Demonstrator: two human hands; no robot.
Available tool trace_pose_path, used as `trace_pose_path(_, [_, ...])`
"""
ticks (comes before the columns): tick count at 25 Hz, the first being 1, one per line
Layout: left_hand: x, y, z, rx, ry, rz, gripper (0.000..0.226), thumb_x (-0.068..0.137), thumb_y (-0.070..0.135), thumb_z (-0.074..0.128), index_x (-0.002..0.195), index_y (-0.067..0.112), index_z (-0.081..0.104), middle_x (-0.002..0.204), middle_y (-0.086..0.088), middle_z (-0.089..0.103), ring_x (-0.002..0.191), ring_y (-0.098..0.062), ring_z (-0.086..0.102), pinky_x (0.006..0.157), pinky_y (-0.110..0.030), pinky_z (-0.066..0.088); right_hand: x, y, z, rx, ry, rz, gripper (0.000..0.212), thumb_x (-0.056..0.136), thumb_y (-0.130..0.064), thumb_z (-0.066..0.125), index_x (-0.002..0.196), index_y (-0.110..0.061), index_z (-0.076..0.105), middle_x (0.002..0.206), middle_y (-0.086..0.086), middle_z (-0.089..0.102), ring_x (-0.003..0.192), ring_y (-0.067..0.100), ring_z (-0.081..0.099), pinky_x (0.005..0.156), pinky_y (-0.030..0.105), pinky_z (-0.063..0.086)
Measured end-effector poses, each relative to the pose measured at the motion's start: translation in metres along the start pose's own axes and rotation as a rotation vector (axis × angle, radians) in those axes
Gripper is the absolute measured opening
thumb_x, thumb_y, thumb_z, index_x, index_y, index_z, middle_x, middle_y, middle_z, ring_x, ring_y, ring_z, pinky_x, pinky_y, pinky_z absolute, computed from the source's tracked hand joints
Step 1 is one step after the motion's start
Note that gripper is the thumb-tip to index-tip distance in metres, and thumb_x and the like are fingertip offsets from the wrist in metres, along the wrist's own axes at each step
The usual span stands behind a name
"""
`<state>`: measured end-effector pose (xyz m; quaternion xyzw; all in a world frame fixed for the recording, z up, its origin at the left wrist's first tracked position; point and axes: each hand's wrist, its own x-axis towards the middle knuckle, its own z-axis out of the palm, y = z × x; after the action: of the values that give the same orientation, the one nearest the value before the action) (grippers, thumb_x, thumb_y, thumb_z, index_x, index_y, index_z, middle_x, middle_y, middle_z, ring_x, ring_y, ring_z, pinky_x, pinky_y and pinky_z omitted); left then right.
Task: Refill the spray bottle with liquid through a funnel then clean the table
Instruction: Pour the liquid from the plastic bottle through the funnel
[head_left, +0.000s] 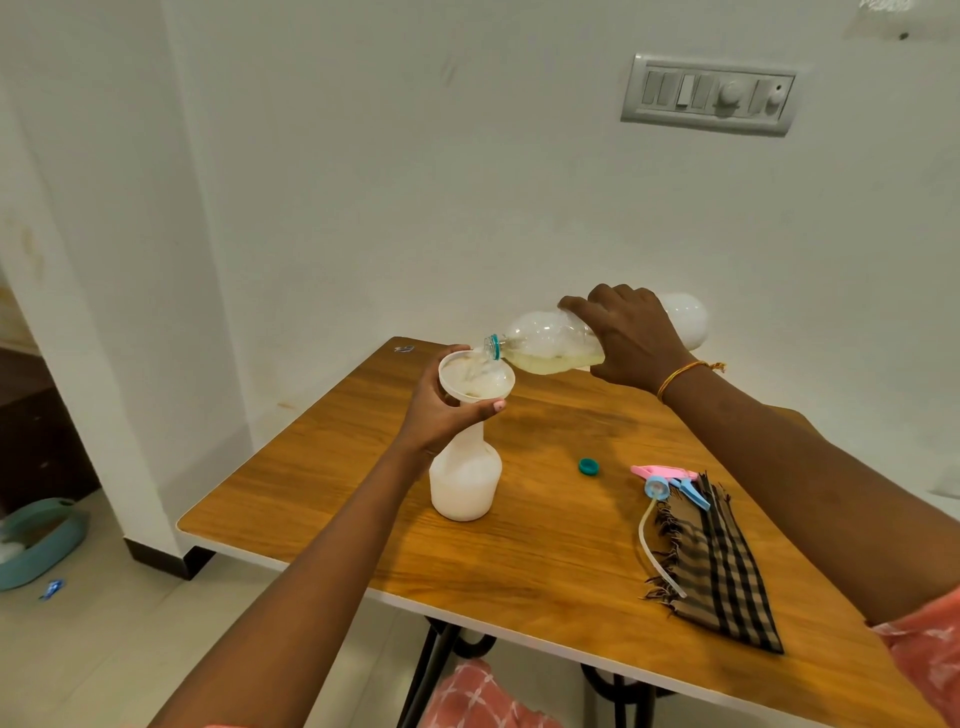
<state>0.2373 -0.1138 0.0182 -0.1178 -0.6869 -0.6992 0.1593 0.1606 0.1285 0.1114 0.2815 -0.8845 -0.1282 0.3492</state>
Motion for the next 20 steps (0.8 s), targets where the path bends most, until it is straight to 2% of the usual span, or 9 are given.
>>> trace_pose_path(6, [-0.002,0.006,0.002,-0.03,-0.002,0.009,0.07,0.068,0.005,0.081,0.128,0.02,0.047,0.122,0.003,0.054,0.108,-0.009,0.055,0.072,-0.013,0.051,-0.001,0.001,-0.002,0.005,-0.005,-0.001,0.085,0.056,-0.039,0.084,0.129,-0.023,0.045,0.106,0.015,0.061,0.091,0.034,0.06,0.078,0.044,0.05])
trace_pose_path(11, [-0.003,0.006,0.003,-0.033,-0.003,0.011,0.07,0.069,0.005,0.08,0.128,0.02,0.046,0.124,0.0,0.053,0.108,-0.01,0.055,0.071,-0.011,0.051,-0.001,0.001,-0.007,0.014,0.006,-0.013,0.08,0.06,-0.043,0.08,0.129,-0.02,0.048,0.106,0.017,0.062,0.092,0.036,0.06,0.079,0.046,0.05])
trace_pose_path(20, [0.001,0.001,0.001,-0.023,-0.008,0.018,0.084,0.056,0.03,0.085,0.131,0.021,0.047,0.129,-0.003,0.054,0.118,-0.018,0.053,0.079,-0.02,0.054,-0.002,0.002,-0.014,0.008,0.012,-0.006,0.081,0.058,-0.043,0.08,0.129,-0.018,0.051,0.106,0.018,0.062,0.092,0.038,0.06,0.08,0.047,0.049])
